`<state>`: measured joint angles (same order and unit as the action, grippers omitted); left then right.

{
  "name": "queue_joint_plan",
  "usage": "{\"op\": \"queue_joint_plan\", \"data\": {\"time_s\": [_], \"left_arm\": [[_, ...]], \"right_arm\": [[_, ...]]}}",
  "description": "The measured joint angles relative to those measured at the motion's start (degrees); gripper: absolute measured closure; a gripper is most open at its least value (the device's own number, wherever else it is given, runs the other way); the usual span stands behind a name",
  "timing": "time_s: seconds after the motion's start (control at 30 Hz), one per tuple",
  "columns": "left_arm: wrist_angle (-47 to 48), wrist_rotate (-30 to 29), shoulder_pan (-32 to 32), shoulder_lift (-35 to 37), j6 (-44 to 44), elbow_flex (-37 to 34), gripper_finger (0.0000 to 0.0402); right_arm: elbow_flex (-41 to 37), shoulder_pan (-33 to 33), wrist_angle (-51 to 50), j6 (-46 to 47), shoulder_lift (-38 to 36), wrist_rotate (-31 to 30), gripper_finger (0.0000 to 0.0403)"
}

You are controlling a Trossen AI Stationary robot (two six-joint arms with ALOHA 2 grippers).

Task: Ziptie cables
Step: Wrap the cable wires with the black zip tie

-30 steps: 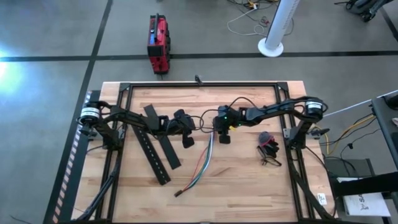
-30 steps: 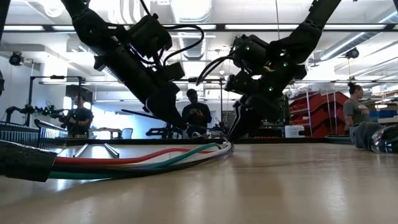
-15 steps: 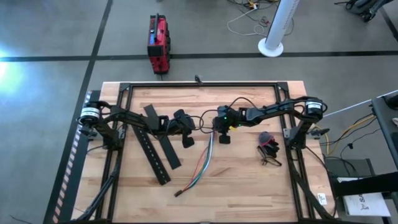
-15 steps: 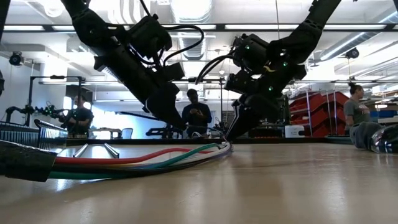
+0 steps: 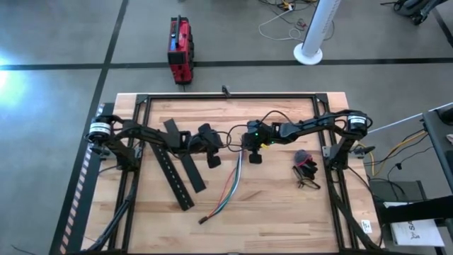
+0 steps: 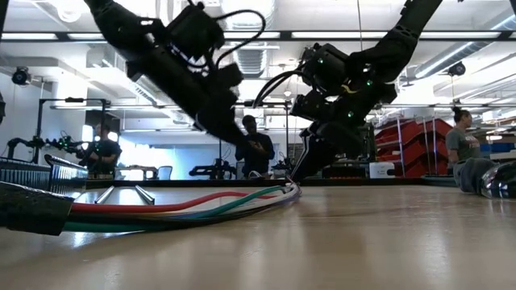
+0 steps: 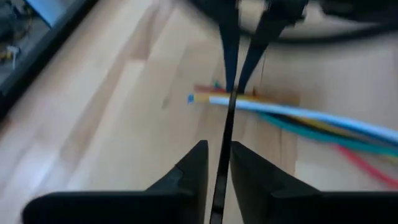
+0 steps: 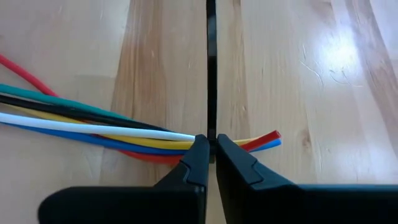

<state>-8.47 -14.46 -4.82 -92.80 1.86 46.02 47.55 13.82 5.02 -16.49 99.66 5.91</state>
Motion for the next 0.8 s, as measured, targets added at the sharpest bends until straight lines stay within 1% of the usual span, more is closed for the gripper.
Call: {"op": "queue_joint_plan", "data": {"time_s": [0.23, 0.47, 0.6, 0.67, 0.8], "left_arm": [[0.27, 0.03, 1.18, -1.2, -4.2, 5.45, 0.0302], [0.59, 0.03, 1.66, -6.79, -4.8, 9.47, 0.0257], [1.93, 0.03, 1.34, -11.5, -3.46, 12.82, 0.0251], [3.16, 0.03, 0.95, -13.63, -3.29, 14.97, 0.0257], [5.21, -0.08, 0.65, -17.68, -5.89, 19.3, 0.0276]], "right_arm": [[0.02, -0.01, 0.02, 0.0, 0.0, 0.0, 0.04], [0.0, -0.02, 0.0, 0.09, -0.02, 0.02, 0.04], [0.0, -0.02, 0.02, 0.26, -0.04, 0.04, 0.04], [0.0, -0.02, -0.1, 0.38, -0.04, 0.08, 0.04], [0.0, -0.02, -0.2, 0.42, -0.07, 0.07, 0.0402]]}}
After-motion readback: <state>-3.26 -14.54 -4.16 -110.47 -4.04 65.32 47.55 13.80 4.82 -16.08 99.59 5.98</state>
